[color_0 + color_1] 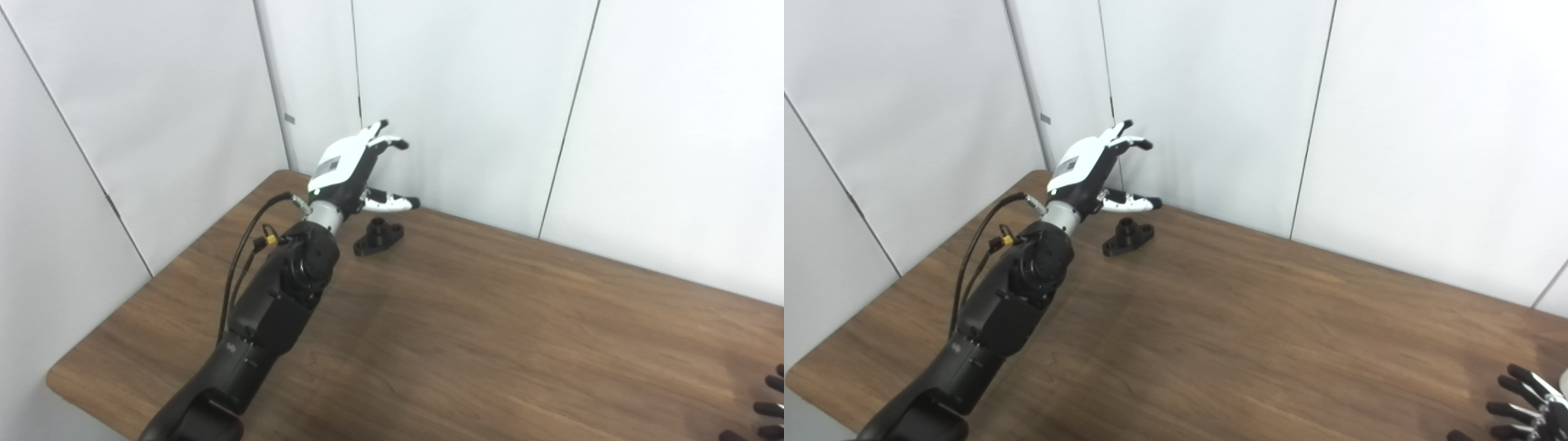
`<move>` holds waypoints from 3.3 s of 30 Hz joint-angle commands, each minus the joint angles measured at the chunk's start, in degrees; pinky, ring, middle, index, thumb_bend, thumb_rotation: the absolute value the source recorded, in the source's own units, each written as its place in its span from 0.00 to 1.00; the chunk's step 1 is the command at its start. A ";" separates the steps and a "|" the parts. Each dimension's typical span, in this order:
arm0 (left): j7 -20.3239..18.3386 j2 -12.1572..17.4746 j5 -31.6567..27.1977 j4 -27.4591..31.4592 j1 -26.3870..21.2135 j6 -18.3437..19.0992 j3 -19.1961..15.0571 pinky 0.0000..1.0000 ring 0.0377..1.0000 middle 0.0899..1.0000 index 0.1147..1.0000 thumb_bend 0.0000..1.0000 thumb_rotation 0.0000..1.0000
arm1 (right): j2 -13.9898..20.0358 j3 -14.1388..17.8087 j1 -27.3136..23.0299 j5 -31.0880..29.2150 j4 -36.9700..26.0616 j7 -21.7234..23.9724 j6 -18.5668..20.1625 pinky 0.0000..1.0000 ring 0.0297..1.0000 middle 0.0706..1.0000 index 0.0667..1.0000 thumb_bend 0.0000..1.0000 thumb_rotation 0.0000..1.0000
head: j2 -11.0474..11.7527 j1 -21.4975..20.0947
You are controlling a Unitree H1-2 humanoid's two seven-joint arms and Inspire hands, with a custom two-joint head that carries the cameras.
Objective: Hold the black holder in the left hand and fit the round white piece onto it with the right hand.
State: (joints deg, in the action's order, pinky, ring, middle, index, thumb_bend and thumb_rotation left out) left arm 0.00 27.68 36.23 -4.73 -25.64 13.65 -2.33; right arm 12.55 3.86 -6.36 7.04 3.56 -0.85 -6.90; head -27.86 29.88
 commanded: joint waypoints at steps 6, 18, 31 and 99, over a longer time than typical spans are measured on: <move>1.96 3.18 2.36 -2.17 -2.75 2.44 -0.09 1.00 1.00 1.00 0.79 1.00 0.35 | 1.04 0.50 -1.45 -0.70 -0.92 0.28 -2.68 0.49 0.62 0.75 0.78 0.61 0.00 | -0.16 0.18; 2.50 5.55 4.60 -7.61 -2.83 4.76 1.86 1.00 1.00 1.00 0.79 1.00 0.39 | 0.70 0.74 -1.26 0.04 -1.12 -0.59 -2.91 0.48 0.61 0.75 0.76 0.61 0.00 | -0.71 -0.15; 1.63 5.99 4.98 -11.87 -3.44 9.68 5.38 1.00 1.00 1.00 0.78 0.98 0.40 | 0.31 0.85 -0.70 2.20 -2.11 -2.48 -2.90 0.43 0.56 0.73 0.77 0.53 0.00 | -1.26 -0.63; 23.92 -7.47 -13.33 -37.99 -1.22 -6.29 2.92 0.95 1.00 0.99 0.61 0.89 0.13 | 0.40 0.58 1.61 3.23 -6.82 -1.45 -0.85 0.44 0.56 0.72 0.75 0.50 0.00 | -4.29 -2.69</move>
State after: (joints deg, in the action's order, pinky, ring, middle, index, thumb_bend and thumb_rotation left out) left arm 26.30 21.83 24.31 -41.18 -27.44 6.52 0.04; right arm 12.49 4.09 -3.79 10.19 -1.31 -2.06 -7.05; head -32.08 27.25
